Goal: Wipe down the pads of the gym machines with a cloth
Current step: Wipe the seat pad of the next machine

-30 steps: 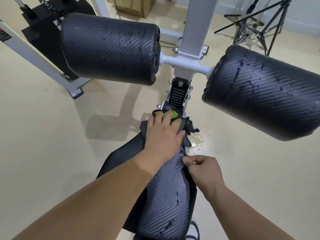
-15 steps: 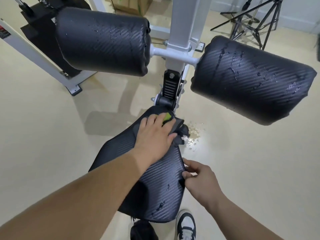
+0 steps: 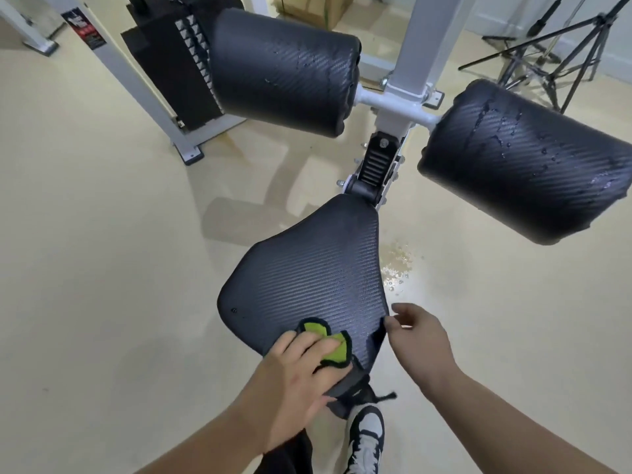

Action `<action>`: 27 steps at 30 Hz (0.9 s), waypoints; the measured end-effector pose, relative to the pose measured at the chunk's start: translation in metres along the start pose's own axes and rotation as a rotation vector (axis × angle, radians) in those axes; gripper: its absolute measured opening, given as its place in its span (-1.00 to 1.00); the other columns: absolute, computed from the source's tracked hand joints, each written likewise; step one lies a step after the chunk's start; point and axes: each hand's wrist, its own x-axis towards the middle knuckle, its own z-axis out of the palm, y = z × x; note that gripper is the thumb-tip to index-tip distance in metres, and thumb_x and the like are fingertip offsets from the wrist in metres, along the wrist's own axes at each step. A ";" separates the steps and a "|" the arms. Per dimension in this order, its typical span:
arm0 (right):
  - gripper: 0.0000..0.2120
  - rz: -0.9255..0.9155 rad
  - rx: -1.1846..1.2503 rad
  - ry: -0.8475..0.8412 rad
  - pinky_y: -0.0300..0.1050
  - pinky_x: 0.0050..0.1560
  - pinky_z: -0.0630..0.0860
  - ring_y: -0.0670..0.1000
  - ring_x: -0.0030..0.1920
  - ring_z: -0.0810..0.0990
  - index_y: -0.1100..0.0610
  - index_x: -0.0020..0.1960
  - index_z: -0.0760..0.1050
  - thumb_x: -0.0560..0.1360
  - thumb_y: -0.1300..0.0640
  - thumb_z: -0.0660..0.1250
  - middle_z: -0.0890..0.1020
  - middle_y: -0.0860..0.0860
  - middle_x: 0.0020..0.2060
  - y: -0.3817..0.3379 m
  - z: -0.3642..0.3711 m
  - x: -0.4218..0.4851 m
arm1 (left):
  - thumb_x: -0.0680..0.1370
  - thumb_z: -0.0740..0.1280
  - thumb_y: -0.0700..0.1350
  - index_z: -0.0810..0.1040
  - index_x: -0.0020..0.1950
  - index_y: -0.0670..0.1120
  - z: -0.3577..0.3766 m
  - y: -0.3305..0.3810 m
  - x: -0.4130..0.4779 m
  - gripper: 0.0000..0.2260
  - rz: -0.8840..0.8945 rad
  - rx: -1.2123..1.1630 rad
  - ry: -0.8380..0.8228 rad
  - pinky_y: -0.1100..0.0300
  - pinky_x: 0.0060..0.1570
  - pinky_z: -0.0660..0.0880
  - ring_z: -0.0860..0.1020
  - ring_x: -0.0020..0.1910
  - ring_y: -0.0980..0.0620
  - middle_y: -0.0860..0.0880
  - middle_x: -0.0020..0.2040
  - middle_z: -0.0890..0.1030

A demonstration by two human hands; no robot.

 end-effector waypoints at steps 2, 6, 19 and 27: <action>-0.74 -0.096 -0.151 -0.074 -0.05 0.09 0.53 0.05 0.08 0.62 0.05 0.24 0.55 0.57 0.01 0.37 0.66 -0.04 0.07 -0.018 0.007 -0.002 | 0.57 0.32 0.19 0.57 0.36 0.09 0.000 -0.040 -0.007 -0.61 -0.084 0.067 0.073 -0.07 0.26 0.44 0.51 0.30 -0.11 0.01 0.39 0.52; -0.78 -0.120 -0.547 -0.071 -0.05 -0.10 0.54 0.09 -0.01 0.62 0.04 0.07 0.47 0.52 -0.05 0.37 0.62 -0.03 -0.06 -0.035 0.011 0.000 | 0.59 0.18 0.17 0.60 0.36 0.01 -0.011 -0.084 0.010 -0.55 -0.783 0.019 0.192 -0.15 0.16 0.46 0.50 0.24 -0.24 -0.12 0.34 0.55; -0.48 -0.091 -0.448 -0.077 0.05 0.00 0.54 0.14 0.06 0.57 0.11 0.21 0.38 0.45 -0.12 0.52 0.58 0.07 0.14 -0.114 0.004 0.063 | 0.64 0.08 0.19 0.46 0.50 0.10 -0.033 -0.114 0.048 -0.53 -0.703 0.056 0.086 -0.11 0.23 0.41 0.48 0.29 -0.18 -0.07 0.42 0.49; -0.54 0.018 -0.661 -0.121 -0.09 -0.23 0.39 0.07 -0.15 0.51 0.08 -0.02 0.38 0.33 0.01 0.63 0.45 -0.08 -0.27 -0.143 0.015 0.092 | 0.70 0.04 0.17 0.12 0.64 0.03 -0.048 -0.149 0.188 -0.48 -0.524 -0.127 -0.078 -0.09 0.25 0.45 0.44 0.29 -0.17 -0.13 0.41 0.42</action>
